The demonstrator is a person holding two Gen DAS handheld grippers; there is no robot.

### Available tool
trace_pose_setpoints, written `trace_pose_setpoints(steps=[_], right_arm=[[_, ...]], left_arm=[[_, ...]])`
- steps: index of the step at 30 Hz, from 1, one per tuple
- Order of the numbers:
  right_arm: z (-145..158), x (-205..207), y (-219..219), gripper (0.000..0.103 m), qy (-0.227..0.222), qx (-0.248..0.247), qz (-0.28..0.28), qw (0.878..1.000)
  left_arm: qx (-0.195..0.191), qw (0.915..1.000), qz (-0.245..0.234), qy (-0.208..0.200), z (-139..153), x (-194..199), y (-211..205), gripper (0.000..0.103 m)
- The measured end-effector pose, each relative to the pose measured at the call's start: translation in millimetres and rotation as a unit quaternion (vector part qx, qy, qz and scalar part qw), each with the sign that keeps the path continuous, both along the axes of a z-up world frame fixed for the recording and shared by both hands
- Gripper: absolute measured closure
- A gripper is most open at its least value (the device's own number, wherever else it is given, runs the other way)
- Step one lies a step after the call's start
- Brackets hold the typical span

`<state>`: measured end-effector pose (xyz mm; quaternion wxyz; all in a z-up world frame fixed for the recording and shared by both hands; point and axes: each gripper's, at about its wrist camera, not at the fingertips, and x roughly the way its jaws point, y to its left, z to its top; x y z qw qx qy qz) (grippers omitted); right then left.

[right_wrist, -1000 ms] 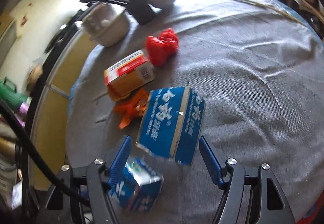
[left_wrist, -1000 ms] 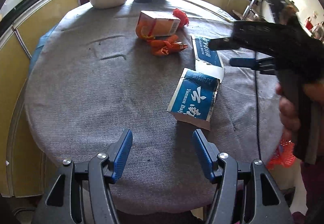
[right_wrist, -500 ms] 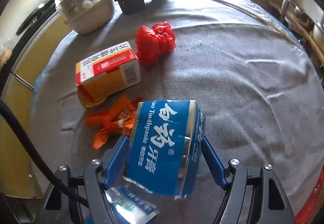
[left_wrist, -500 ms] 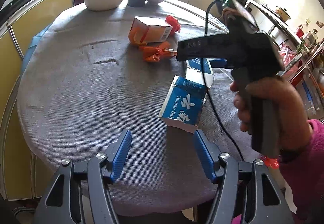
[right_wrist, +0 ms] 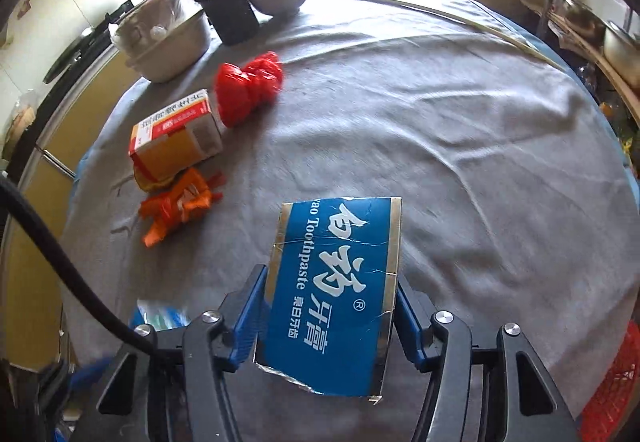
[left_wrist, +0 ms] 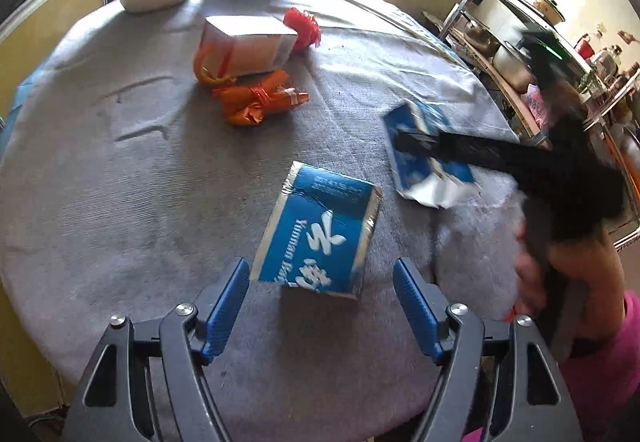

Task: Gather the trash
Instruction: 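Grasp the blue Yunnan Baiyao box with the left tool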

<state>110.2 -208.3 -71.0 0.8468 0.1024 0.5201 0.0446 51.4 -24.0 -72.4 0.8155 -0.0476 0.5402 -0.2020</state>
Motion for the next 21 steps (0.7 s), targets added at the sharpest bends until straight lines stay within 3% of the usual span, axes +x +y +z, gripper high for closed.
trace_pose_setpoints(steps=[8, 9, 11, 21], right_arm=[[0.7, -49.0, -39.6, 0.041, -0.023, 0.059, -0.004, 0.998], [-0.3, -51.7, -40.8, 0.041, -0.024, 0.062, -0.004, 0.998], [0.1, -62.3, -44.8, 0.041, -0.028, 0.071, -0.005, 0.997], [0.5, -87.5, -55.0, 0.041, -0.049, 0.091, 0.000, 0.995]], left_arm=[[-0.036, 0.9991, 0.023, 0.007, -5.3, 9.3, -0.2, 0.029], [-0.028, 0.9993, 0.025, 0.003, -5.0, 8.8, -2.3, 0.029], [-0.012, 0.9997, 0.022, -0.003, -5.4, 9.0, -8.5, 0.041], [0.050, 0.9966, 0.017, -0.063, 15.2, -10.2, -33.2, 0.041]])
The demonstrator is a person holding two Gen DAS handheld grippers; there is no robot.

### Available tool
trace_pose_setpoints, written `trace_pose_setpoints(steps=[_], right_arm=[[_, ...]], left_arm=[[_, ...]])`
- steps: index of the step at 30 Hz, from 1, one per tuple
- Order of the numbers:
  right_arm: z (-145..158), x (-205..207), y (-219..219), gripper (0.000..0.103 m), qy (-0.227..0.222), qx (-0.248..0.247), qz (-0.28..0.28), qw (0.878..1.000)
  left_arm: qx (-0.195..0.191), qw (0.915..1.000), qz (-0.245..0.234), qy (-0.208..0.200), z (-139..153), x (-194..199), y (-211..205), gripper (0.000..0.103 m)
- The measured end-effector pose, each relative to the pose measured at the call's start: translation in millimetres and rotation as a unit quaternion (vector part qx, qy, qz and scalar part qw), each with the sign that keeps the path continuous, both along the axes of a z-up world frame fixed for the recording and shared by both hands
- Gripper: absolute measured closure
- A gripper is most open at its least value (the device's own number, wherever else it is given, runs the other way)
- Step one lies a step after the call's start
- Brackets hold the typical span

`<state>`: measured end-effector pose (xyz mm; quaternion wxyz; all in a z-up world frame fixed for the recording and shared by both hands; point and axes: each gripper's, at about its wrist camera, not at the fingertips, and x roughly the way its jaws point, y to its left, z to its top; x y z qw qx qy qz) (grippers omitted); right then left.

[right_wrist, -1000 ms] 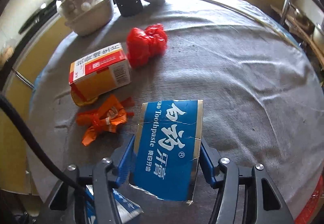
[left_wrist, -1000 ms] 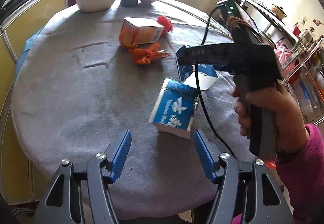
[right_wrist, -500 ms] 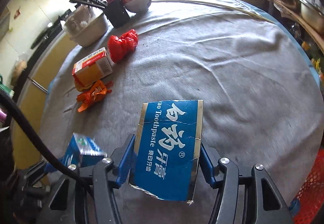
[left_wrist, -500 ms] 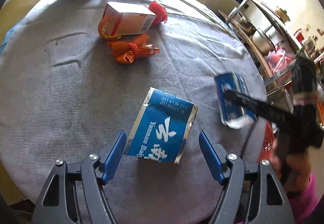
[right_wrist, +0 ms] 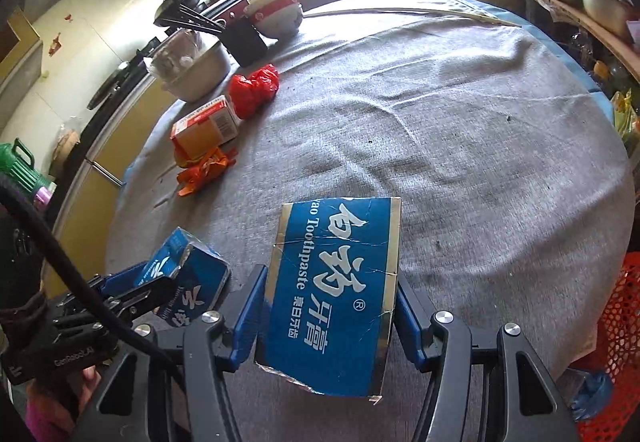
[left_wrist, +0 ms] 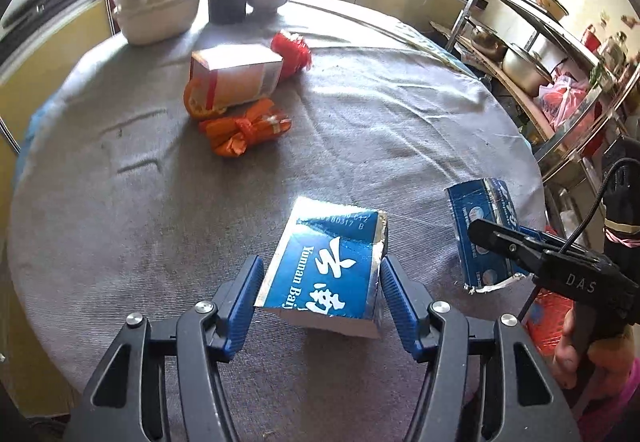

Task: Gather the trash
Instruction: 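Grasp the blue Yunnan Baiyao box with the left tool, then carry the Yunnan Baiyao box with the left tool while the right tool carries the toothpaste carton toward the basket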

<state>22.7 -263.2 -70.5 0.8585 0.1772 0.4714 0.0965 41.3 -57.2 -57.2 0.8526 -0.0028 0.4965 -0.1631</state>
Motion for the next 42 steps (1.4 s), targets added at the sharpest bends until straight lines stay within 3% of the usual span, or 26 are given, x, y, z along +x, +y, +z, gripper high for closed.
trace_pose_setpoints(steps=[10, 23, 33, 42], right_arm=[[6.5, -19.5, -11.2, 0.041, -0.017, 0.011, -0.005, 1.000], [9.6, -41.4, -19.3, 0.041, -0.033, 0.019, -0.008, 0.999], [12.9, -48.2, -3.4, 0.041, -0.041, 0.013, -0.001, 0.999], [21.3, -27.3, 26.7, 0.041, -0.046, -0.010, -0.004, 0.999]], left_arm=[[0.038, 0.9984, -0.006, -0.040, 23.0, -18.5, -19.3, 0.043], [0.043, 0.9977, -0.015, -0.051, 26.8, -32.4, -29.8, 0.043], [0.027, 0.9977, 0.001, -0.062, 28.1, -33.4, -7.1, 0.043], [0.020, 0.9976, 0.006, -0.066, 24.6, -11.8, 24.2, 0.043]])
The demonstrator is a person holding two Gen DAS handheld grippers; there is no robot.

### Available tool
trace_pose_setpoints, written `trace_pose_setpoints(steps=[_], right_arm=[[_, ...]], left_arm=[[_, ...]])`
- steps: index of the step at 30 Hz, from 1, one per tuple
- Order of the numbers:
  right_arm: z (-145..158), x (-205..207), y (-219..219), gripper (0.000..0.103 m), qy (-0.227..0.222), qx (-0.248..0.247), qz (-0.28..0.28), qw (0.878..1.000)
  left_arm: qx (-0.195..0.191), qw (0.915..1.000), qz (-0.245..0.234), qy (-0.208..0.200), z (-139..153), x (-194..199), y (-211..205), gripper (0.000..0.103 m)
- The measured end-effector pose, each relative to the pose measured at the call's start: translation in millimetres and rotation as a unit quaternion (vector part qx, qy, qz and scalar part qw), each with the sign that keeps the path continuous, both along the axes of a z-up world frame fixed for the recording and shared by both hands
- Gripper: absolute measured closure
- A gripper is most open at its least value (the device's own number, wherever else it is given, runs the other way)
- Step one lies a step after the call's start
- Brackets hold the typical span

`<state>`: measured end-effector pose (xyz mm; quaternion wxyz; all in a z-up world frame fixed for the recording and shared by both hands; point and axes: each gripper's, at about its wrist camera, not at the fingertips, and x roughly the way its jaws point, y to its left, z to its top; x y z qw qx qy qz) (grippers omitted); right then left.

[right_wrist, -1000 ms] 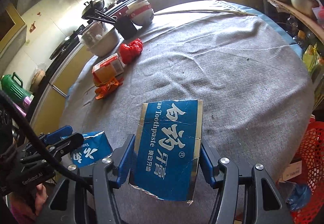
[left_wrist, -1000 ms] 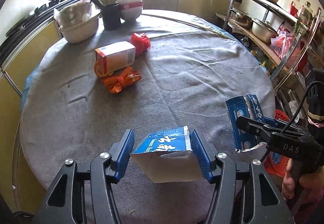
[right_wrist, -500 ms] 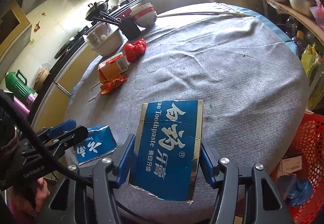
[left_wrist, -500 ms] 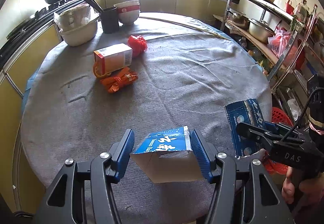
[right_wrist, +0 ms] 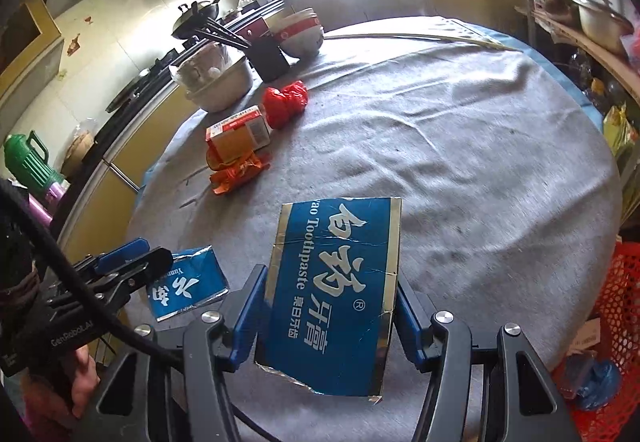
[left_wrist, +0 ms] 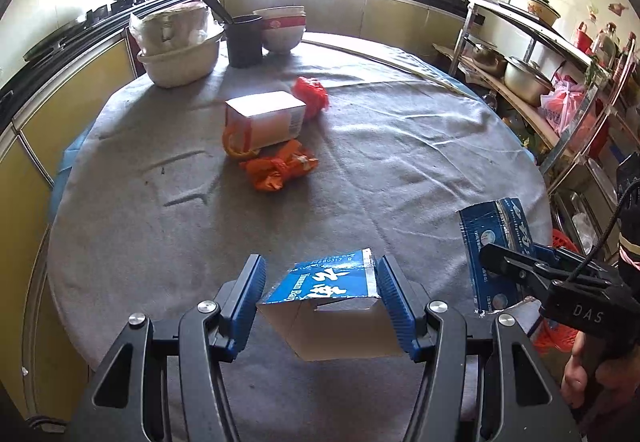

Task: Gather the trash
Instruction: 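Carry the Yunnan Baiyao box with the left tool while the right tool carries the toothpaste carton toward the basket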

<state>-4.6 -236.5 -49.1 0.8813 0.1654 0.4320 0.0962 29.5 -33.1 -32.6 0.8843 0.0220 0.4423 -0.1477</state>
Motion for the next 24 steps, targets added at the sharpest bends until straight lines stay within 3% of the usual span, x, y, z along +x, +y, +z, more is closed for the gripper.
trace_pose_setpoints(steps=[9, 18, 24], right_arm=[[0.5, 14.7, 22.1, 0.041, 0.019, -0.040, -0.018, 0.999], [19.6, -8.7, 20.9, 0.041, -0.003, -0.100, -0.050, 0.994], [30.5, -20.2, 8.0, 0.041, -0.013, -0.107, -0.075, 0.991]], left_arm=[[-0.001, 0.9996, -0.028, 0.004, -5.2, 40.7, 8.3, 0.043], [0.004, 0.9973, -0.071, -0.016, -6.0, 63.6, -14.9, 0.043], [0.006, 0.9968, -0.077, -0.020, -2.7, 61.0, -25.7, 0.043]])
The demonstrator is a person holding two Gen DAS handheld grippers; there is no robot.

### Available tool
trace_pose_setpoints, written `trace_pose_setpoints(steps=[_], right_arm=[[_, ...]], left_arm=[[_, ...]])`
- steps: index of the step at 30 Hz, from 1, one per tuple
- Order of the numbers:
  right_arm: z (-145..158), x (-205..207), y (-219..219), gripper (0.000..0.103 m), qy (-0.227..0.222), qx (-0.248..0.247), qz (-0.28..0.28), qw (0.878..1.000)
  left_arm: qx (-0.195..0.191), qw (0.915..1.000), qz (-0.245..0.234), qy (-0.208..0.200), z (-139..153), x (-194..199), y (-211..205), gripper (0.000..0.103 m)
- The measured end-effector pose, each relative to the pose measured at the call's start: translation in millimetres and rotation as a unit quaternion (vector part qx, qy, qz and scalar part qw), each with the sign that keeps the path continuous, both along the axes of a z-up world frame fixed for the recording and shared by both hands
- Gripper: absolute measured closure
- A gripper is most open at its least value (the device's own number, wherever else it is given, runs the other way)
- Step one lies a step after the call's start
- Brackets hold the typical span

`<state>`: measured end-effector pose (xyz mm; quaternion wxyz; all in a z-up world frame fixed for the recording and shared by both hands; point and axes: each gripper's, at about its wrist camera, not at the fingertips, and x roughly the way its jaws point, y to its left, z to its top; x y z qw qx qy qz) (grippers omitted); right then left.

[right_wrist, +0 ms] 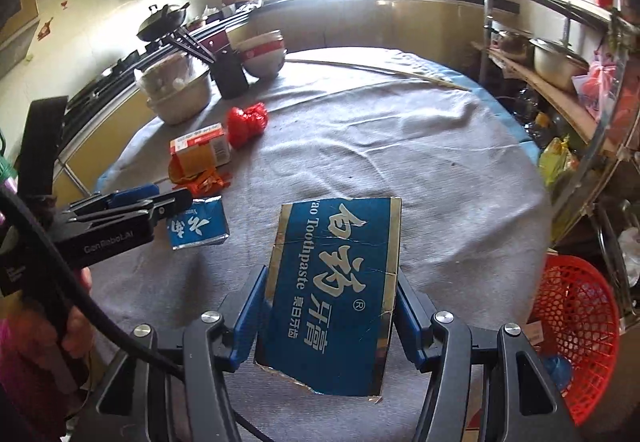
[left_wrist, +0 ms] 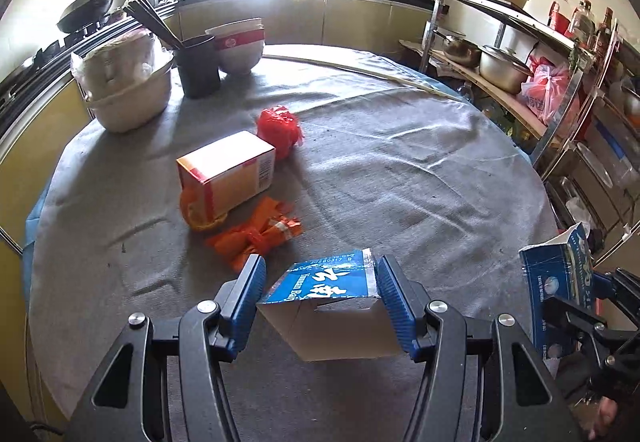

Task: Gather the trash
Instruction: 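Carry the Yunnan Baiyao box with the left tool while the right tool carries the toothpaste carton toward the basket, then open both tools over the red basket to drop the two blue cartons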

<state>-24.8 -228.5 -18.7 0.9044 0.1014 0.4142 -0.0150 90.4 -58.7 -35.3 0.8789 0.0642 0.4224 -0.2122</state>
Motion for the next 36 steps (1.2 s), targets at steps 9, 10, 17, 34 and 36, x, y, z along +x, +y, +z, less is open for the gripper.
trace_pose_setpoints(steps=[9, 10, 17, 34, 36], right_arm=[[5.8, -13.2, -22.1, 0.041, -0.032, 0.042, 0.002, 0.999], [6.6, -15.2, -26.0, 0.041, -0.038, 0.050, 0.002, 0.998], [22.9, -48.3, -51.3, 0.041, -0.083, 0.078, 0.009, 0.993], [39.2, -196.6, -168.8, 0.041, -0.201, 0.086, -0.095, 0.971], [30.2, -206.6, -182.3, 0.041, -0.199, 0.099, -0.106, 0.969]], left_arm=[[0.023, 0.9992, 0.017, -0.029, 22.0, -35.4, -9.0, 0.043], [0.027, 0.9989, 0.019, -0.032, 24.8, -40.0, -9.5, 0.043], [0.044, 0.9960, 0.041, -0.067, 55.7, -83.9, -24.4, 0.043], [0.090, 0.9815, -0.035, -0.165, 109.6, -204.1, -119.6, 0.043], [0.088, 0.9819, -0.045, -0.162, 109.7, -212.8, -131.1, 0.043]])
